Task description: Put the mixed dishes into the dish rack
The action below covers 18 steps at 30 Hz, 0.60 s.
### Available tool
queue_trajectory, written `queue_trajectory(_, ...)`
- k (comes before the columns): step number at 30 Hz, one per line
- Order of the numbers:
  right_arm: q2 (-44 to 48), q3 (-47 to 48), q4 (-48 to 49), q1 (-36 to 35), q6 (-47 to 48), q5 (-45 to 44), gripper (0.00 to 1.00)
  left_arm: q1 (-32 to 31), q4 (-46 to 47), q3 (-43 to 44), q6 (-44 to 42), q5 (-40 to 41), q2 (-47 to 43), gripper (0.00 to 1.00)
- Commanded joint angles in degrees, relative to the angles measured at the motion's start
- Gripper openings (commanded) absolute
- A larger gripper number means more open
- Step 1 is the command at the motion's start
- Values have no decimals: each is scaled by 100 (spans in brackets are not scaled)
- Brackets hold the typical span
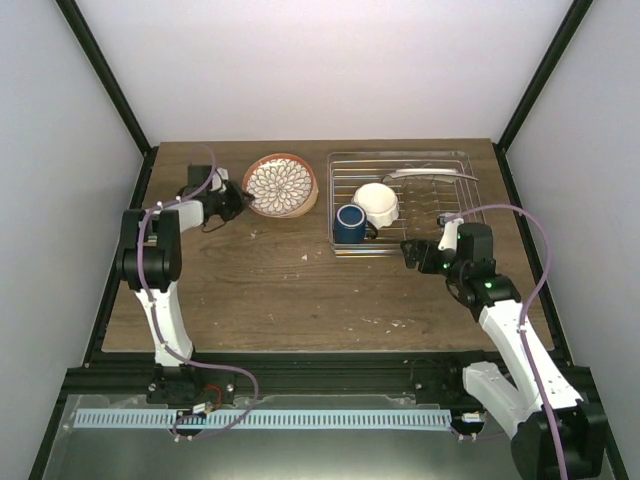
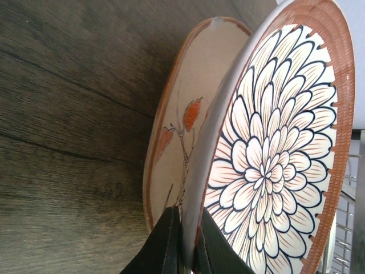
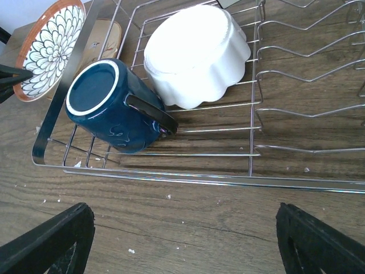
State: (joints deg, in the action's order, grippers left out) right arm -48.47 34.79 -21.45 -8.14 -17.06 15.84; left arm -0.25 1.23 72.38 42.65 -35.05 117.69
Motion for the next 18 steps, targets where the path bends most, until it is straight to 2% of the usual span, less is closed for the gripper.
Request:
queue_trajectory(1,-31,175,-34,-56,101,160,89,25,978,-77,236,-331,-573,0)
queue_trajectory(6,-107,143,71,-56,213,634,92,25,1206,-599,130,-191,-1078,0)
queue_trajectory(13,-15,15,478,-56,52,1206,93,10,1718,-1722,175,-74,-2231,0)
queue_trajectory(18,-60,-10,668,-62,-196,1562,93,-271,1481,-2268,-104,164,-3114,0)
